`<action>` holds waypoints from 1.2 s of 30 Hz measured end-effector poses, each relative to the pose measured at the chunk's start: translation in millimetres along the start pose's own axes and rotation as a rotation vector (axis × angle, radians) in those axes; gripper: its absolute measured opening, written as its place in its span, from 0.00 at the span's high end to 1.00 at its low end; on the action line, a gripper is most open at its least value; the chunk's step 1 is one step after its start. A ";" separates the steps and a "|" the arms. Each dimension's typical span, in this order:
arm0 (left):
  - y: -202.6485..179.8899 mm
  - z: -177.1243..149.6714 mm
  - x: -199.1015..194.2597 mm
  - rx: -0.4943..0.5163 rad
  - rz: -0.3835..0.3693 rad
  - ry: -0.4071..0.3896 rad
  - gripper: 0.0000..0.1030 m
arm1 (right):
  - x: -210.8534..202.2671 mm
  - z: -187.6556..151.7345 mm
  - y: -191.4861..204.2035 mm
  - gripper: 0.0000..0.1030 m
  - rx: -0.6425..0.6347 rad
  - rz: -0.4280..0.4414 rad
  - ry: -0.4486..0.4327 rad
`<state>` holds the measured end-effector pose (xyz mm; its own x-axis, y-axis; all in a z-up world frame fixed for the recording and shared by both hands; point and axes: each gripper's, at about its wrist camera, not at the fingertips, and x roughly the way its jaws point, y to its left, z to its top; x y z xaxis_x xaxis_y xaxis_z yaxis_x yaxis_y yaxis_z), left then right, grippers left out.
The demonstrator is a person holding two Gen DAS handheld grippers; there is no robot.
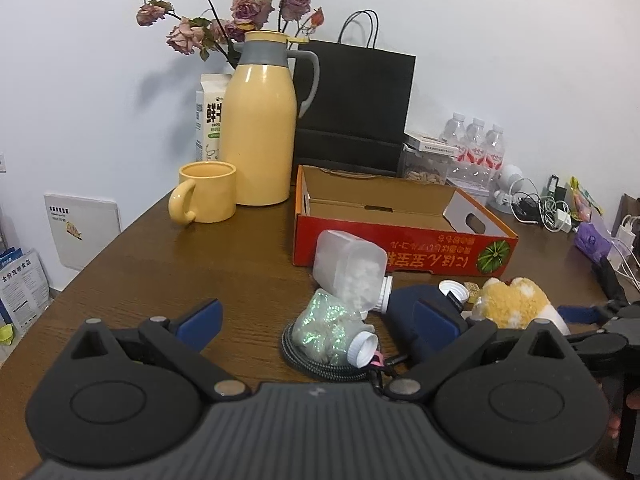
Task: Organize objects
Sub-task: 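Grasp the plush hamster toy with the right gripper and lift it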
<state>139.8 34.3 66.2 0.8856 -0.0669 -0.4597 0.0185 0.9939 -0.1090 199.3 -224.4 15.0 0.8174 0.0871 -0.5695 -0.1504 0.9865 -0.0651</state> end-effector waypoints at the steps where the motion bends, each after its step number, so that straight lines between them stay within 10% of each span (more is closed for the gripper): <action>1: 0.2 0.8 -0.2 -0.001 0.003 0.000 0.00 | 2.7 0.1 -1.7 0.14 0.008 0.028 0.013; 4: 0.5 1.6 -0.4 -0.004 0.010 0.003 0.00 | 0.5 -1.8 -2.7 0.36 0.013 0.002 -0.004; 5: 0.0 1.7 0.0 -0.005 0.015 0.006 0.00 | -2.4 -1.8 -4.6 0.57 0.021 -0.010 -0.014; 8: -1.0 1.1 2.1 -0.007 0.019 0.020 0.00 | -12.6 -2.9 -13.8 0.63 0.059 0.018 -0.039; 23: -1.5 -0.5 4.8 -0.006 0.042 0.042 0.00 | -0.4 -6.3 -14.7 0.46 0.044 0.063 -0.017; 36: -2.0 0.1 28.5 -0.003 0.049 0.051 0.00 | -26.9 -2.0 -15.2 0.56 0.037 0.069 -0.175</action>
<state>165.0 30.4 53.4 0.8606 -0.0230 -0.5088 -0.0256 0.9958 -0.0883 178.5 -242.1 29.7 0.8906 0.1738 -0.4203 -0.1913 0.9815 0.0007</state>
